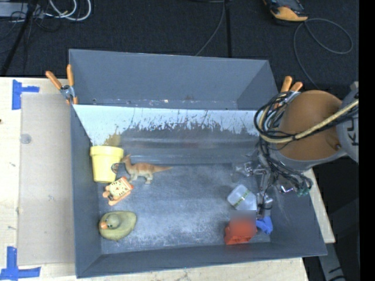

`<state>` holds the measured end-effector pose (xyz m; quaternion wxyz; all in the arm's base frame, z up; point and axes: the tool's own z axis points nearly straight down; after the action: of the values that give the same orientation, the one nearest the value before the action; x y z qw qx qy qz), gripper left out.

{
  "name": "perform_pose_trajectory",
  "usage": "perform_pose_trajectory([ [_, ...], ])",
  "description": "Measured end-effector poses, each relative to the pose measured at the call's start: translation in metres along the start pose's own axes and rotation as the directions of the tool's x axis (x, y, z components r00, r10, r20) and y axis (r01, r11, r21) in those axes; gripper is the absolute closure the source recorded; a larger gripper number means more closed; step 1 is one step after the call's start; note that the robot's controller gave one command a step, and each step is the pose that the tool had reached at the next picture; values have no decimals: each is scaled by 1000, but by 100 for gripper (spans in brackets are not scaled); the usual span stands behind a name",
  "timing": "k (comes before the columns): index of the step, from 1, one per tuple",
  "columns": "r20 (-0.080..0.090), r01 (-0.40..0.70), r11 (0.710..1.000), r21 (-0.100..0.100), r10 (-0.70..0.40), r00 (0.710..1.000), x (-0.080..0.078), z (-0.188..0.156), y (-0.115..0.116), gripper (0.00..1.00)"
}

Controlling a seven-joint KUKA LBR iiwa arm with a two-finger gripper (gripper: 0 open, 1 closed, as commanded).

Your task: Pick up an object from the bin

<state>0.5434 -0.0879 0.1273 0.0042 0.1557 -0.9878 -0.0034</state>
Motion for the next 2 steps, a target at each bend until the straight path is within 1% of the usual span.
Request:
perform_pose_trajectory([
  [1, 4, 218, 976, 12, -218, 976, 7, -1, -23, 0],
  [2, 2, 209, 978, 4, -209, 978, 4, 18, -12, 0],
])
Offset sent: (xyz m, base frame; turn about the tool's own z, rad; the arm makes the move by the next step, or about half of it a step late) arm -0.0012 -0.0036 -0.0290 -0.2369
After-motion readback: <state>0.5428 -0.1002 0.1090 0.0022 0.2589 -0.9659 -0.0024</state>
